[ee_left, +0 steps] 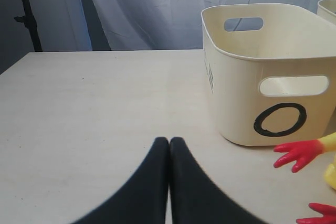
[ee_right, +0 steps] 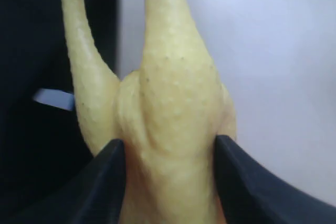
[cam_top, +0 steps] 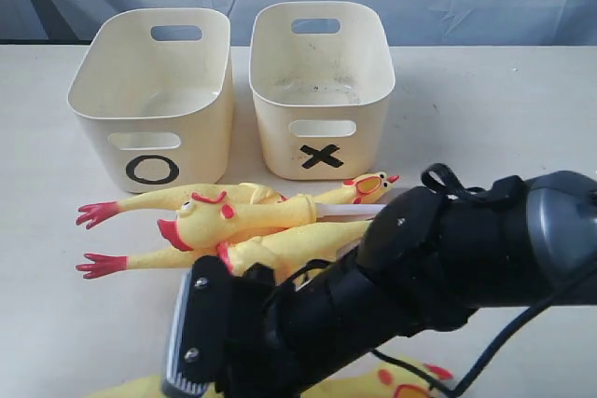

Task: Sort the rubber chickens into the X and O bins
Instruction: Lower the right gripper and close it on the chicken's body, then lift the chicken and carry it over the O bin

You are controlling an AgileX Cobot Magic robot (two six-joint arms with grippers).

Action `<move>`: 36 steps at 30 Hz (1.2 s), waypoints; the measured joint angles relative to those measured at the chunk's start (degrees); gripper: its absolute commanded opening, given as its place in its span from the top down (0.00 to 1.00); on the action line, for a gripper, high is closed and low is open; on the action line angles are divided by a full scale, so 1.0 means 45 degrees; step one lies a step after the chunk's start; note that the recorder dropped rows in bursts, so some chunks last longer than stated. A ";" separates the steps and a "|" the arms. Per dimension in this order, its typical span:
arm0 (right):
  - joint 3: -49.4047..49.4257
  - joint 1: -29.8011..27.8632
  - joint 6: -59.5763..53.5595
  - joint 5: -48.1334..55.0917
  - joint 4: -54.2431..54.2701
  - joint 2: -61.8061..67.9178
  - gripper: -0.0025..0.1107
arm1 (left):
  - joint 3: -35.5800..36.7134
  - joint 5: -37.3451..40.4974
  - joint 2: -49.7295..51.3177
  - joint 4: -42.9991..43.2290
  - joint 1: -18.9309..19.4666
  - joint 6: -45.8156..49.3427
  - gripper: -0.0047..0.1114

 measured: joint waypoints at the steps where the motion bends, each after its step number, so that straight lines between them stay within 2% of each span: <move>1: -0.0502 0.0110 0.0336 0.1033 -0.0086 -0.0088 0.99 | 0.0000 0.0000 0.0000 0.0000 0.0000 0.0000 0.96; 8: -0.3181 0.0132 0.2729 0.1630 -0.1596 -0.1177 0.99 | 0.0000 0.0000 0.0000 0.0000 0.0000 0.0000 0.96; 14: -0.4884 0.0132 0.3020 0.1325 -0.1970 -0.2058 0.99 | 0.0000 0.0000 0.0000 0.0000 0.0000 0.0000 0.96; 16: -0.5581 0.0132 0.3047 0.0155 -0.2019 -0.2423 0.99 | 0.0000 0.0000 0.0000 0.0000 0.0000 0.0000 0.96; 19: -0.6588 0.0132 0.3047 -0.3766 -0.1911 -0.2534 0.99 | 0.0000 0.0000 0.0000 0.0000 0.0000 0.0000 0.96; 21: -0.7249 -0.0061 0.3047 -0.5781 -0.1380 -0.2285 0.99 | 0.0000 0.0000 0.0000 0.0000 0.0000 0.0000 0.96; 22: -0.7534 -0.0229 0.3047 -0.6090 -0.1266 -0.2157 0.99 | 0.0000 0.0000 0.0000 0.0000 0.0000 0.0000 0.96; 28: -1.0710 -0.2419 0.3104 -0.4146 0.1687 0.0384 0.99 | 0.0000 0.0000 0.0000 0.0000 0.0000 0.0000 0.96; 32: -1.2442 -0.2811 0.2094 -0.2895 0.3230 0.2060 0.99 | 0.0000 0.0000 0.0000 0.0000 0.0000 0.0000 0.96; 36: -1.3537 -0.2811 0.1196 -0.2498 0.3478 0.3290 0.99 | 0.0000 0.0000 0.0000 0.0000 0.0000 0.0000 0.96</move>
